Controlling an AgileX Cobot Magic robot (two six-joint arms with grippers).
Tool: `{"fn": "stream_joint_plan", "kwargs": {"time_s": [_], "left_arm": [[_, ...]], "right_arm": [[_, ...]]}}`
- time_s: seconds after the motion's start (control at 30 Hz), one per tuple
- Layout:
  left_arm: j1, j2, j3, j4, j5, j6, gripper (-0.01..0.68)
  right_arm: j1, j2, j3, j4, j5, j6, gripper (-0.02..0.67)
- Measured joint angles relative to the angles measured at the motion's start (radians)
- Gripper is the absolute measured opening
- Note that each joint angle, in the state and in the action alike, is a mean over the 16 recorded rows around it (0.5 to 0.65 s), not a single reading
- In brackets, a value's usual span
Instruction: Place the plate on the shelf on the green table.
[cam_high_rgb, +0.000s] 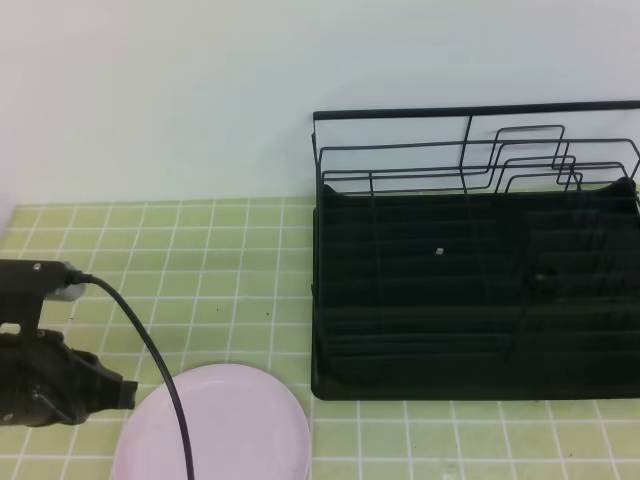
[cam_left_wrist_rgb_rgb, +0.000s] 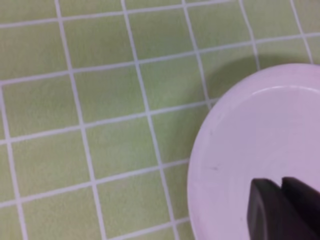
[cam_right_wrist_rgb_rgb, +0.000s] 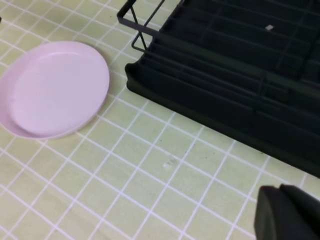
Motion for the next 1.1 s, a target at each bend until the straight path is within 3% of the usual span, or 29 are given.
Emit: {"fn": "stream_joint_plan", "kwargs": {"time_s": [0.47,1.1], "left_arm": [[0.000,0.130,-0.007,0.006,0.000,-0.013,0.195],[0.000,0.353,-0.188,0.103,0.158,-0.064,0.203]], "right_arm": [[0.000,0.000,0.000,0.028,0.008,0.001,-0.003],[0.000,0.000,0.000,0.035,0.035,0.000,-0.003]]}}
